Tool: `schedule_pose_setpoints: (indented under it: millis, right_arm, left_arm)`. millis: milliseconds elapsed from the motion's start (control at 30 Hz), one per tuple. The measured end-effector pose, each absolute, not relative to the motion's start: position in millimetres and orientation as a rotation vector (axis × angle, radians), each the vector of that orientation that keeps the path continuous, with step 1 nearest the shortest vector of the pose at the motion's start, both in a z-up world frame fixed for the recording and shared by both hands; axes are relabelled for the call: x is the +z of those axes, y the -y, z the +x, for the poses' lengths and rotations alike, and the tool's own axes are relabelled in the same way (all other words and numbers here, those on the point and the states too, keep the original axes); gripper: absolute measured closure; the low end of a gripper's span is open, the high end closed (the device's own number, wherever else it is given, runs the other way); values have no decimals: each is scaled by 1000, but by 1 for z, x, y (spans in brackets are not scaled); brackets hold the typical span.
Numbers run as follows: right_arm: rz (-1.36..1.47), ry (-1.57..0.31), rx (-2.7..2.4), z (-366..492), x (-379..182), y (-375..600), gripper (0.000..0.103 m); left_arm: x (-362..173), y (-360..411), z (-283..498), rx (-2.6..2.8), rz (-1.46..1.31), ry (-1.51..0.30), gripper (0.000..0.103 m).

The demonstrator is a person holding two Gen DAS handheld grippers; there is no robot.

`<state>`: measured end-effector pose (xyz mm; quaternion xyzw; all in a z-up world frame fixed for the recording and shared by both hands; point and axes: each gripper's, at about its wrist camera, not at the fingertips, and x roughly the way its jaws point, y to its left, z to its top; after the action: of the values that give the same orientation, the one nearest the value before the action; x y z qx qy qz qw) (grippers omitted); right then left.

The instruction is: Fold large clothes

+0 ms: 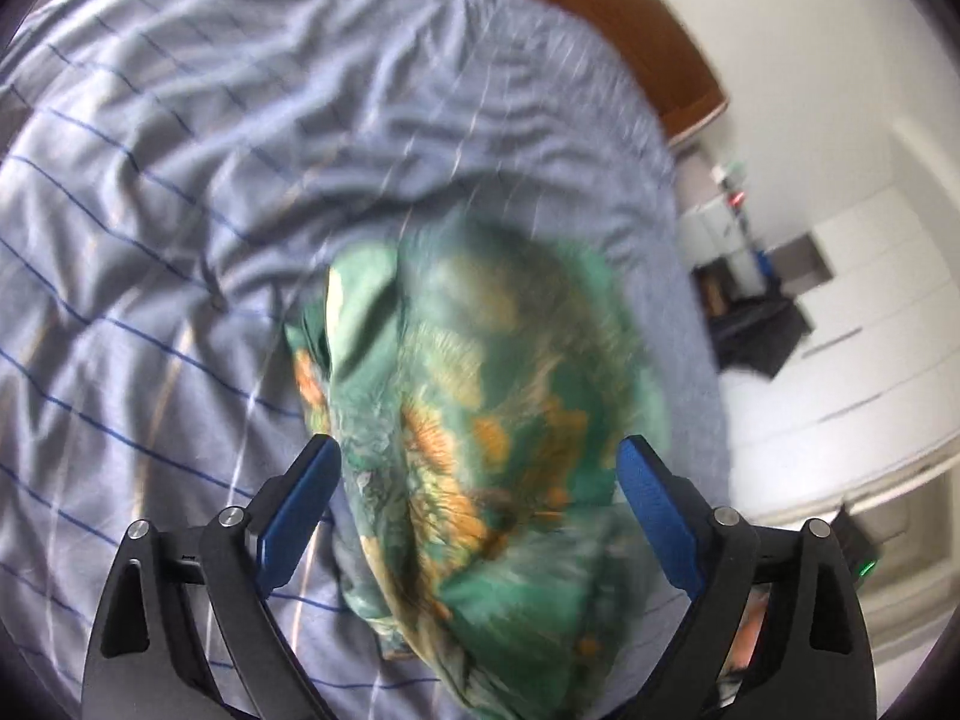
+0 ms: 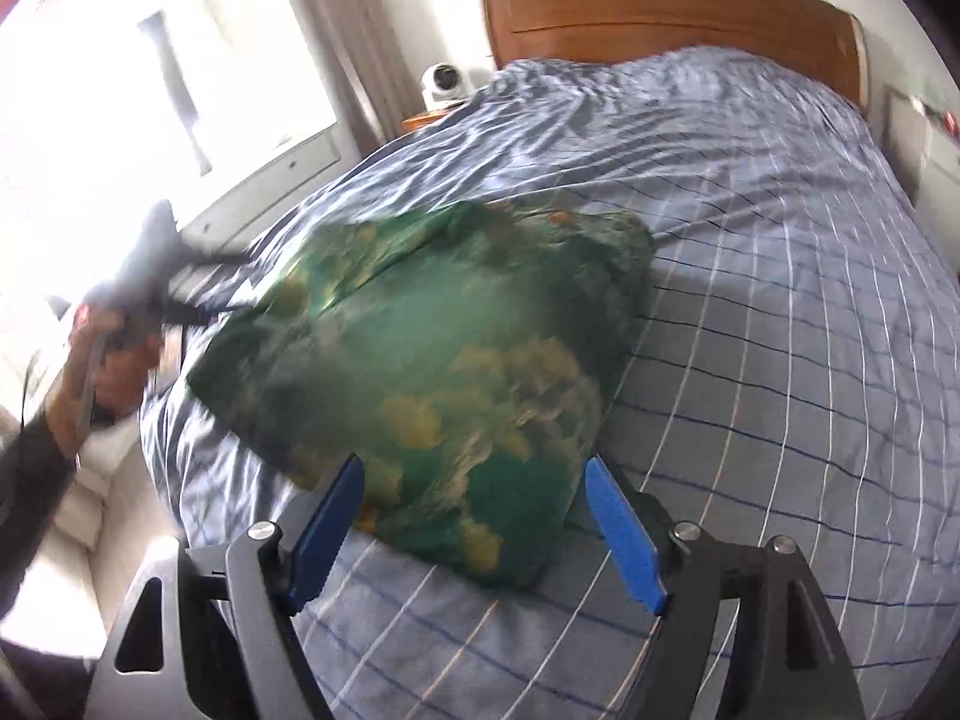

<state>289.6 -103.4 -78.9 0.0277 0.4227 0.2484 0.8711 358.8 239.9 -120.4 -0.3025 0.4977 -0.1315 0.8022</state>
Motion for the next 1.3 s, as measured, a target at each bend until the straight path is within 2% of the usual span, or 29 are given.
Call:
schedule_pose_setpoints:
  millis: [133,400,467,567,667,700,767,867,933,1100,1300]
  right_arm:
    - [238,-925,525,322,-96,120,25]
    - [495,-1130,634,389,-180,130,25]
    - [569,-1165,683,400,-203,126,16]
    - [694,-1186,732,412,-227,124,12]
    - [646,-1194,733,420,-228,106,12]
    - [595,-1190,724,420,-223,100,12]
    - [393,-1138,704,409,-201,80,21]
    - [145,-1015,687,381,-168,58,33]
    - [89,-945,695,365,-151,53,36]
    - [100,-806,698,357,-112,71,36]
    - [149,-745,670,413,-87,102,36]
  left_arm:
    - [-173,-228,365,-243,-660,-1182,7]
    - [-204,-226,371,-305,-693,-1202,4]
    - [-210,-226,373,-315,-703,-1207,2]
    - [-217,-221,377,-326,-723,-1201,0]
    - [-219,-221,379,-318,-731,-1197,1]
    - [-217,-218,377,-308,-717,-1197,3]
    - [-200,-208,372,-305,-671,-1167,32]
    - [-170,-191,364,-281,-541,-1146,46]
    - [-150,-182,359,-292,-503,-1116,47]
    - [-108,-164,379,-331,-484,-1015,47]
    - [-85,-133,457,-347,-465,-947,47]
